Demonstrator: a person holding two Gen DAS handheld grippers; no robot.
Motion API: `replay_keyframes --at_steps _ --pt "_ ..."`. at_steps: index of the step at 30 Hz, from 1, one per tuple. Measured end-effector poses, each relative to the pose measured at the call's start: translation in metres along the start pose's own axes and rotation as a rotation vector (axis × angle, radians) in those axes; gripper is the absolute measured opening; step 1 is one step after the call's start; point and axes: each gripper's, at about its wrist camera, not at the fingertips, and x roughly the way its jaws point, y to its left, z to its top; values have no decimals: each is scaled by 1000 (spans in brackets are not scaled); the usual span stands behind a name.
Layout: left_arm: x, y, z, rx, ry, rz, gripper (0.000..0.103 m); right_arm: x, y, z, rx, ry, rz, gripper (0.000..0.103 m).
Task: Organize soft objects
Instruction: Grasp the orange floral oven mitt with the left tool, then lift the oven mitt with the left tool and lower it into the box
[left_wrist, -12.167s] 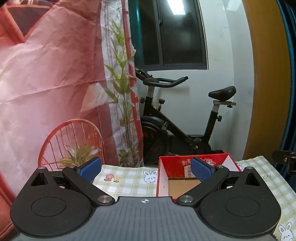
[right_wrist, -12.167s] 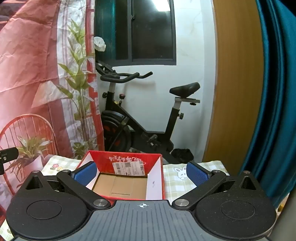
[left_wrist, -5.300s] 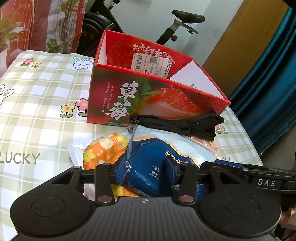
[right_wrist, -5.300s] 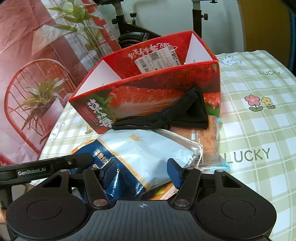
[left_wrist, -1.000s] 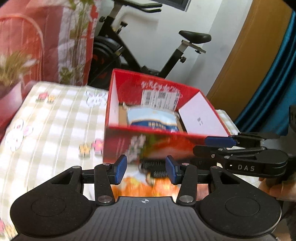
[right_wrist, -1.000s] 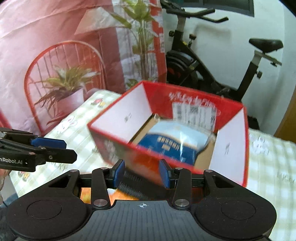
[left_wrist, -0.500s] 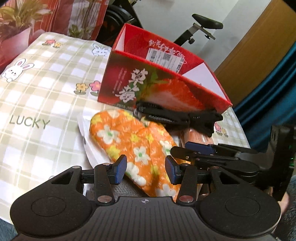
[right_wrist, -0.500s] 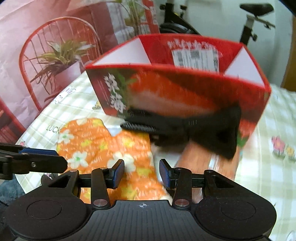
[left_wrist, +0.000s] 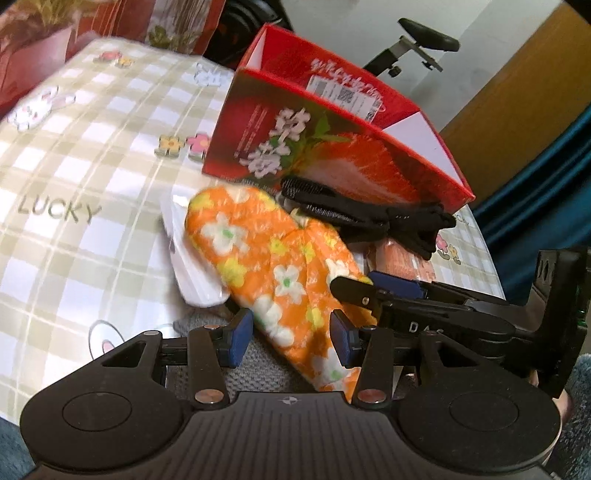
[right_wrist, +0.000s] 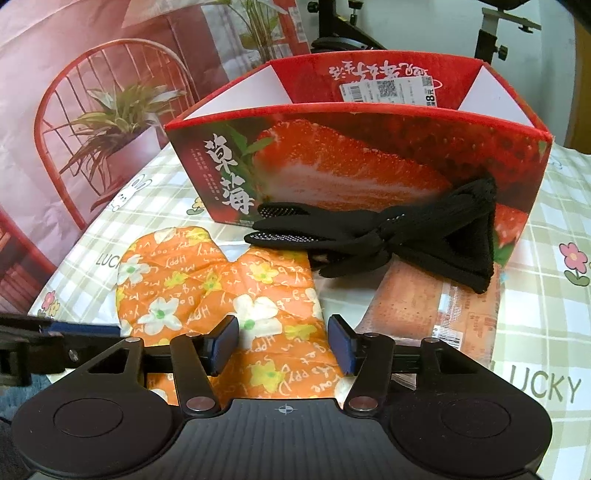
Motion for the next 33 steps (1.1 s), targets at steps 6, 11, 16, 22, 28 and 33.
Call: replay_keyframes --at_steps 6,11,16,22,28,33 --pt "6 10 1 -51 -7 -16 29 -1 3 -1 7 3 7 53" --pt "-2 16 6 -72 -50 -14 23 -6 4 -1 33 2 39 53" --pt "-11 18 15 -73 -113 19 23 -11 15 -4 44 1 95 53" --pt "-8 32 19 -80 -111 71 23 -11 29 -8 23 8 127 52" --pt "-3 41 16 -93 -68 48 24 -11 20 -10 46 9 110 49" --pt "-12 47 14 -100 -61 6 24 -5 15 -14 63 20 110 49"
